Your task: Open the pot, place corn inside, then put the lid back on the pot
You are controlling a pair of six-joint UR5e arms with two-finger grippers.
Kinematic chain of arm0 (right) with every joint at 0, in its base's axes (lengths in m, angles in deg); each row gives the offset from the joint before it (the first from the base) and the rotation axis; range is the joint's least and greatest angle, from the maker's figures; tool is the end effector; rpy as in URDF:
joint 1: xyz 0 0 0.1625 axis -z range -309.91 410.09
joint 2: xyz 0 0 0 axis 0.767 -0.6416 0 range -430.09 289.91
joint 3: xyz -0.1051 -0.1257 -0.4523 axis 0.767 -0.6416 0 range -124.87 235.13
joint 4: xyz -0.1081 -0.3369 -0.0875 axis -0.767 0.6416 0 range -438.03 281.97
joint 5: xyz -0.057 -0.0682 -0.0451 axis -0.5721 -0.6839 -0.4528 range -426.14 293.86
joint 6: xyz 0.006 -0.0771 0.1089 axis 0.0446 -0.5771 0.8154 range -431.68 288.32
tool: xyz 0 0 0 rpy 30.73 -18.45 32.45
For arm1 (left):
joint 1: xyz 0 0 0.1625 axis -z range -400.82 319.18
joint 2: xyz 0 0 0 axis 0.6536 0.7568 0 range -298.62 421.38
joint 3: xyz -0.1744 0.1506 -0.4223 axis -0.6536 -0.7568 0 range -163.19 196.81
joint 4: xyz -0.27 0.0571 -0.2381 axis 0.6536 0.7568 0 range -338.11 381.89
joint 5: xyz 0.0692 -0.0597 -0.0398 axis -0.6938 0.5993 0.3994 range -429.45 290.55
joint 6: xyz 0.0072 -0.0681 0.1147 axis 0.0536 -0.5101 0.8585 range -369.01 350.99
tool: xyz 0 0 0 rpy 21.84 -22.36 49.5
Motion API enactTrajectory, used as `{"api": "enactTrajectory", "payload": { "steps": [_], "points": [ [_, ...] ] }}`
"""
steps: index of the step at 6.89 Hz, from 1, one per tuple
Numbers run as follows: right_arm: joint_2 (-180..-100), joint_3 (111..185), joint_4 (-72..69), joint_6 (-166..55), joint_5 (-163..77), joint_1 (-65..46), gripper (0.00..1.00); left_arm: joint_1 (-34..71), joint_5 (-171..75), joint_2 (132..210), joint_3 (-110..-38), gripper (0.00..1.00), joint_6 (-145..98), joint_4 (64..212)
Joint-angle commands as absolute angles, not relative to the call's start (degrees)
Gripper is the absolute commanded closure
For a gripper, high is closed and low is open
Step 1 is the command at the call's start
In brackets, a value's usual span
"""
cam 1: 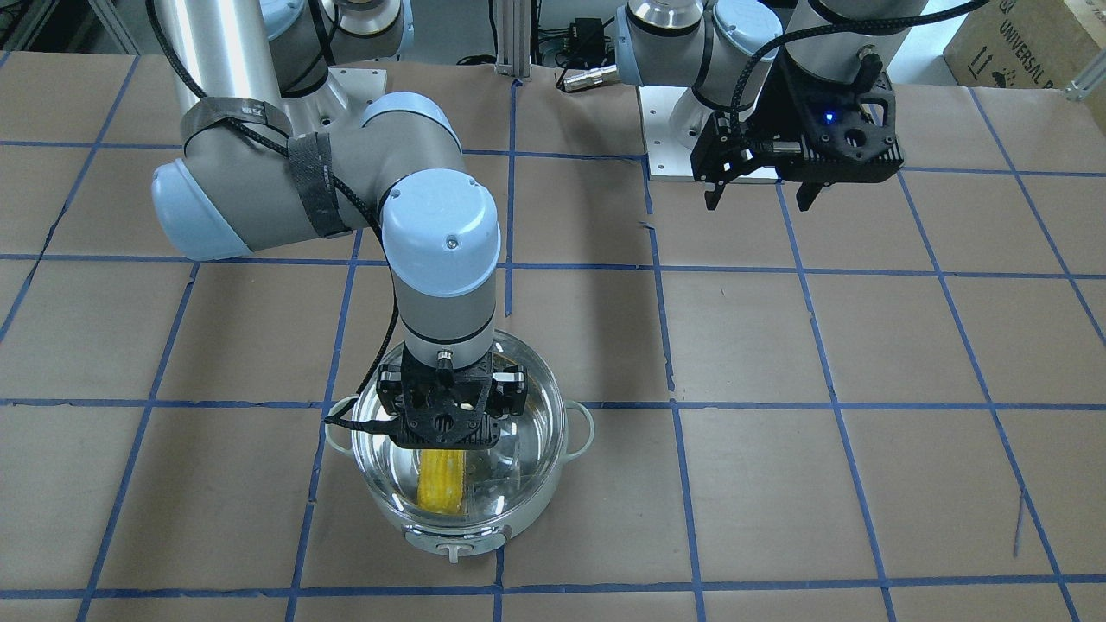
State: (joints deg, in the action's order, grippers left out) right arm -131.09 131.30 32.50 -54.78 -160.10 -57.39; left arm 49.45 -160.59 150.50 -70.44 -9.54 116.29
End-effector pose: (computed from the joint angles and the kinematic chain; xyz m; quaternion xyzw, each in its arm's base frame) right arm 0.3202 -0.6040 0.3713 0.0034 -0.9983 0.0549 0.0191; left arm -0.1326 -0.4284 0.5301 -0.0022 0.9999 0.0067 0.0100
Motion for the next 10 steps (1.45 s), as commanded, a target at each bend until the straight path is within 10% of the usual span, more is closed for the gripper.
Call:
{"api": "enactTrajectory", "payload": {
  "steps": [1, 5, 10],
  "points": [
    [-131.5, 129.0, 30.9, -54.6, -159.3, -56.8, 0.0, 49.4, -160.6, 150.5, -70.5, 0.0, -9.6, 116.2],
    [-133.7, 116.7, 16.7, -63.6, -158.9, -50.7, 0.0, 49.4, -160.5, 150.4, -70.4, 0.0, -9.9, 116.3],
    [-147.7, 120.6, 7.4, -78.6, -158.2, -39.9, 0.08, 49.5, -160.6, 150.3, -70.4, 0.0, -10.0, 116.3]
  ]
}}
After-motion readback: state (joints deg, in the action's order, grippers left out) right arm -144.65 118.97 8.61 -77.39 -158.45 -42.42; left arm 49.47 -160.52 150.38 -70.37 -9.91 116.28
